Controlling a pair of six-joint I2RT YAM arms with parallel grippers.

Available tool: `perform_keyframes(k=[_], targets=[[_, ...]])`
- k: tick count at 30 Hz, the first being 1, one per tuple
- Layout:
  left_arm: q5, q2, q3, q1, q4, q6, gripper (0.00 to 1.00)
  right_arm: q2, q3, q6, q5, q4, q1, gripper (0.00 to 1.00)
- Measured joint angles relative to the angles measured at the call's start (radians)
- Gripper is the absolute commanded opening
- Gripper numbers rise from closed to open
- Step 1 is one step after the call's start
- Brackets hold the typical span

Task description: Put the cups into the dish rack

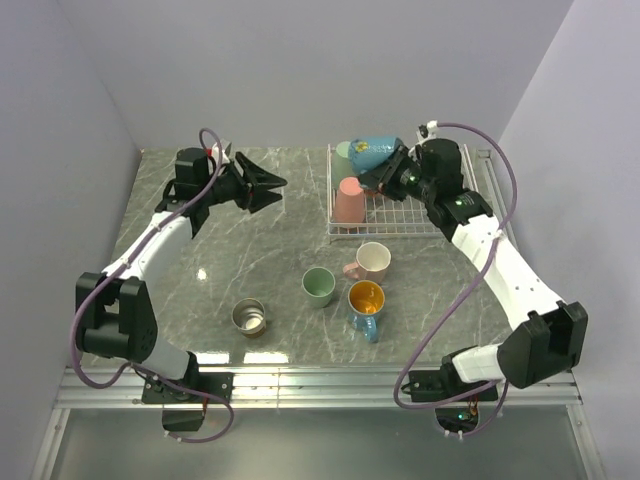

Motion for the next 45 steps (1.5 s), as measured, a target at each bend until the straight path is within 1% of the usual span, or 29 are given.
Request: perform_keyframes(k=[2,6,9,13,19,23,34,45], targets=[[-0.037,-0.005,0.028,0.010,-0.110,0.090,0.57,-0.014,-0.023,-0.052,0.055,-0.054,-0.005,0.00],[-0.086,-0.032,0.035,0.015,-0.266,0.215,0.56,0.000,-0.068,-0.128,0.135,-0.159,-0.016,0.00],[-0.107,-0.064,0.018,0.018,-0.331,0.275,0.55,0.048,-0.068,-0.171,0.191,-0.223,-0.025,0.00],[-0.121,-0.101,-0.020,0.021,-0.382,0.317,0.53,0.134,-0.041,-0.214,0.258,-0.283,-0.030,0.00],[-0.142,-0.117,-0.038,0.021,-0.428,0.354,0.51,0.266,0.046,-0.255,0.340,-0.342,-0.043,0.00],[-0.148,-0.128,-0.051,0.021,-0.438,0.363,0.50,0.327,0.080,-0.270,0.385,-0.353,-0.047,0.00],[-0.154,-0.129,-0.063,0.023,-0.441,0.378,0.47,0.401,0.093,-0.272,0.448,-0.345,-0.038,0.00],[-0.157,-0.124,-0.063,0.023,-0.441,0.384,0.45,0.489,0.144,-0.287,0.463,-0.332,0.018,0.00]])
